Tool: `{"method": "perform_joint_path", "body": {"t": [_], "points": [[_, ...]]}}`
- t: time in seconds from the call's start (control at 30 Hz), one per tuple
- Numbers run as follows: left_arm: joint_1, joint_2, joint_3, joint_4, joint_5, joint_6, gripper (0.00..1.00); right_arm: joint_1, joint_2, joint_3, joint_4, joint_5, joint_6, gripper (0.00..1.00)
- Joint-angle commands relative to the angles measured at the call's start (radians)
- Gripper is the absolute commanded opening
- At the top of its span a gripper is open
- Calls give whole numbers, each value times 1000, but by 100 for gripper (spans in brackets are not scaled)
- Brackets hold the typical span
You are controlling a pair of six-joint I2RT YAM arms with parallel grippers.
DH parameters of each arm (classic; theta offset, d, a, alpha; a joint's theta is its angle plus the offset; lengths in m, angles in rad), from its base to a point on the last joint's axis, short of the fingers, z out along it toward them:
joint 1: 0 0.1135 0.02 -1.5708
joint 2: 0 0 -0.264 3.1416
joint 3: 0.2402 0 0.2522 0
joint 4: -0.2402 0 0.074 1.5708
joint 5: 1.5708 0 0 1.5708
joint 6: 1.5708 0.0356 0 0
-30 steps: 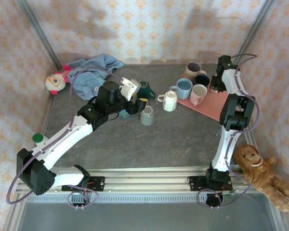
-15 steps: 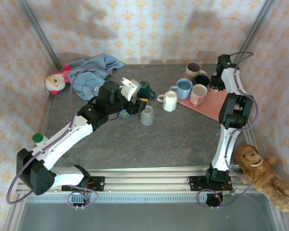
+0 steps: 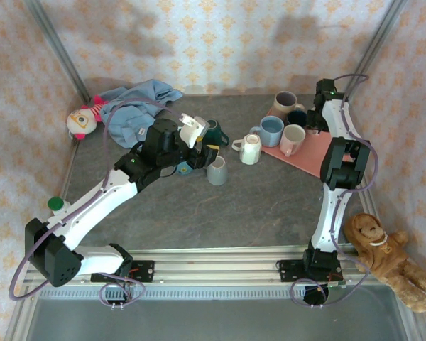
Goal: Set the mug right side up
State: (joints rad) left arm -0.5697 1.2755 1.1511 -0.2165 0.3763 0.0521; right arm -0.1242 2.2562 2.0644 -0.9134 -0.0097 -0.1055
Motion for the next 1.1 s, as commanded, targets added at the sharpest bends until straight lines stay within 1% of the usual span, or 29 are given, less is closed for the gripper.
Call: {"method": "perform_joint_path", "body": {"t": [0.0, 0.17, 0.23, 0.33, 0.4, 0.5, 0.63, 0.67, 0.77, 0.83, 0.9, 0.93, 1.0, 1.07], "points": [[-8, -13, 23, -1, -39, -24, 70, -4, -111, -19, 27, 66, 65, 42], [-7, -30, 10, 1, -98, -75, 70, -20, -238, -141, 66, 61, 133, 44], [-7, -38, -1, 3, -127, -98, 70, -23, -305, -219, 100, 52, 150, 45], [-7, -48, -17, -8, -186, -135, 71, -23, -425, -363, 158, 6, 180, 45], [-8, -51, -16, -39, -227, -163, 71, -22, -519, -469, 198, -67, 195, 44], [-7, -56, -17, -95, -223, -146, 71, -23, -639, -601, 237, -207, 183, 42], [-9, -79, -49, -139, -187, -15, 70, -20, -782, -759, 292, -402, 126, 42], [-7, -91, -68, -132, -176, 33, 69, -19, -815, -795, 303, -451, 104, 42], [0, -124, -142, -59, -165, 165, 70, 8, -893, -867, 303, -545, 37, 42], [25, -114, -152, -49, -127, 216, 72, 40, -927, -898, 288, -584, -11, 43], [73, -73, -119, -96, -42, 262, 73, 83, -955, -920, 264, -605, -48, 43], [90, -48, -96, -130, -20, 292, 73, 103, -966, -930, 260, -612, -58, 43], [106, 12, -38, -222, 0, 400, 72, 140, -986, -952, 260, -633, -82, 44], [108, 61, -17, -257, -2, 507, 71, 167, -999, -972, 273, -640, -93, 45]]}}
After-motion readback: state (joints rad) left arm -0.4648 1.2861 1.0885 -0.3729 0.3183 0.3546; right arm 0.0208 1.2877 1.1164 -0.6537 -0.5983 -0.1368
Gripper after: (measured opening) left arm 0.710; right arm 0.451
